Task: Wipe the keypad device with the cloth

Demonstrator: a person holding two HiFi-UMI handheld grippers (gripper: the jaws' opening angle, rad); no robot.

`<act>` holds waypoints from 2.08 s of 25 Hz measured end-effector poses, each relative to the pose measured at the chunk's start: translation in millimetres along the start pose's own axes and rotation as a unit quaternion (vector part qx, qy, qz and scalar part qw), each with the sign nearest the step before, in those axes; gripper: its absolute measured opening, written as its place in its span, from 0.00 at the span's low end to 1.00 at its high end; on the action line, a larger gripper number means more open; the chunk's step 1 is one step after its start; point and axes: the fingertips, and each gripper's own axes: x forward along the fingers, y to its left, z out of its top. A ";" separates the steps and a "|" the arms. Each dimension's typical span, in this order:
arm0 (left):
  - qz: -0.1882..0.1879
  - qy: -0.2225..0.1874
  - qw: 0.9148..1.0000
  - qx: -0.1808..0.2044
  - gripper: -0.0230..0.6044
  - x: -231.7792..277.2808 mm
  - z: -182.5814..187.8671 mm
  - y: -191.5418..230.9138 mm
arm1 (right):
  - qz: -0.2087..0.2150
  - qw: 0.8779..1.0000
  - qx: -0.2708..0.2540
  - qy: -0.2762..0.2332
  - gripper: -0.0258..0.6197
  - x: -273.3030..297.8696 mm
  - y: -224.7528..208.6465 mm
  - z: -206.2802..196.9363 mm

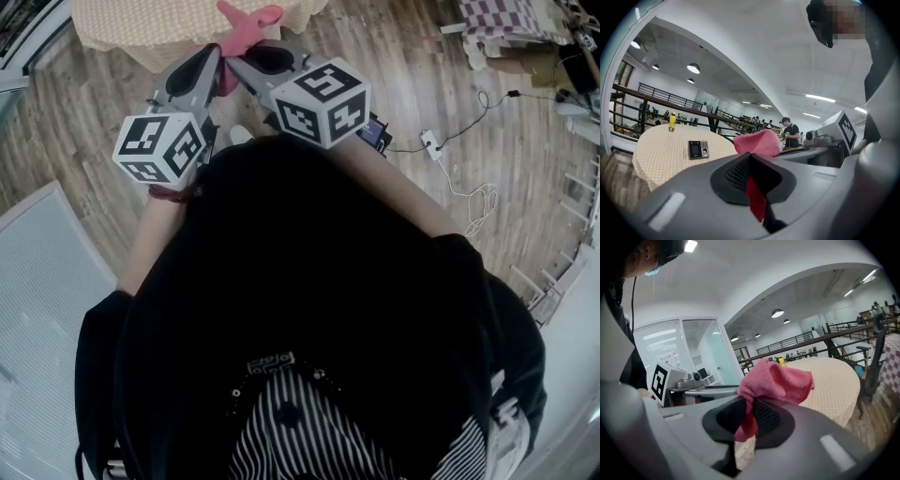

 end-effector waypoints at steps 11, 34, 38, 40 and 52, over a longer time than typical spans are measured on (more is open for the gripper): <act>0.045 -0.029 0.998 -0.032 0.04 -46.7 1.3 68.9 | 0.044 0.998 -0.030 0.039 0.12 70.0 42.7 1.6; 0.092 -0.022 0.994 -0.053 0.04 56.3 54.2 220.7 | 0.085 0.994 -0.025 0.063 0.12 215.5 -55.8 79.1; 0.098 -0.019 0.994 -0.054 0.04 102.5 77.8 248.0 | 0.091 0.993 -0.019 0.069 0.12 240.4 -99.2 110.3; 0.105 -0.020 0.993 -0.056 0.04 120.9 92.4 261.5 | 0.097 0.992 -0.021 0.071 0.12 252.5 -115.9 128.1; 0.149 0.001 0.987 -0.055 0.04 221.3 152.5 337.8 | 0.147 0.986 -0.011 0.083 0.12 323.7 -209.5 205.6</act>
